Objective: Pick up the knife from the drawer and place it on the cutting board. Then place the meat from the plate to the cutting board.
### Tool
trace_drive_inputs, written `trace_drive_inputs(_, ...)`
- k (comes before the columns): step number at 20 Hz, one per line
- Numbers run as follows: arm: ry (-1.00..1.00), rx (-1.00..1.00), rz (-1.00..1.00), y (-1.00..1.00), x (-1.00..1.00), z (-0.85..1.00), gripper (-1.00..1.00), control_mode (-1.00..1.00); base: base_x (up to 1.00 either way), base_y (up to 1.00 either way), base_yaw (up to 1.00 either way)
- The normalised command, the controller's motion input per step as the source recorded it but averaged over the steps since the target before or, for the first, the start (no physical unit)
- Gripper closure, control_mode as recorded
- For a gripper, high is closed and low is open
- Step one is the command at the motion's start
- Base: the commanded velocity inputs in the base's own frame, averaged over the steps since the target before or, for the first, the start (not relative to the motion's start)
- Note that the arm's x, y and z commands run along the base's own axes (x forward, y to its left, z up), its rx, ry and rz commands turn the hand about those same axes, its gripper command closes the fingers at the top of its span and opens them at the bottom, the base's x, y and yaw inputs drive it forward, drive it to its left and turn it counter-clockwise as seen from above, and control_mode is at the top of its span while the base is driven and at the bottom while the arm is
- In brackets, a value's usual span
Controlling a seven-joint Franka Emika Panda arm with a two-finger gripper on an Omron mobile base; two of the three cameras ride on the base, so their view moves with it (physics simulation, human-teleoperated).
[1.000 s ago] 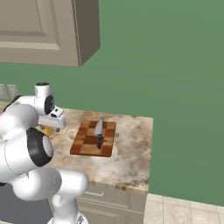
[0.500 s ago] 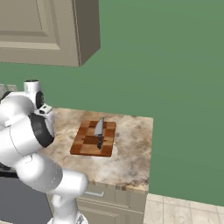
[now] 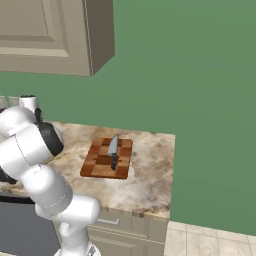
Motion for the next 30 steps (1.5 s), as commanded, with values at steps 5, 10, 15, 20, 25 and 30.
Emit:
trace_drive_inputs(5,0.00,0.01,0.00,0.44,0.00,0.00,-1.00,-1.00,0.00,0.00,0.00)
trace_drive_inputs(10,0.00,0.06,0.00,0.33,0.00,-0.07,-1.00,-1.00,0.00,0.00,0.00)
trace_drive_inputs(15,0.00,0.05,0.00,0.15,0.20,-0.17,-1.00,-1.00,0.00,0.00,0.00)
trace_drive_inputs(20,-0.06,0.00,0.01,0.00,0.41,-0.08,-1.00,-1.00,0.00,0.00,0.00)
trace_drive_inputs(25,-0.06,0.00,0.00,0.07,0.33,-0.01,-1.00,-1.00,0.00,0.00,0.00)
trace_drive_inputs(30,0.00,0.00,0.00,0.17,0.20,-0.06,-1.00,-1.00,0.00,0.00,0.00)
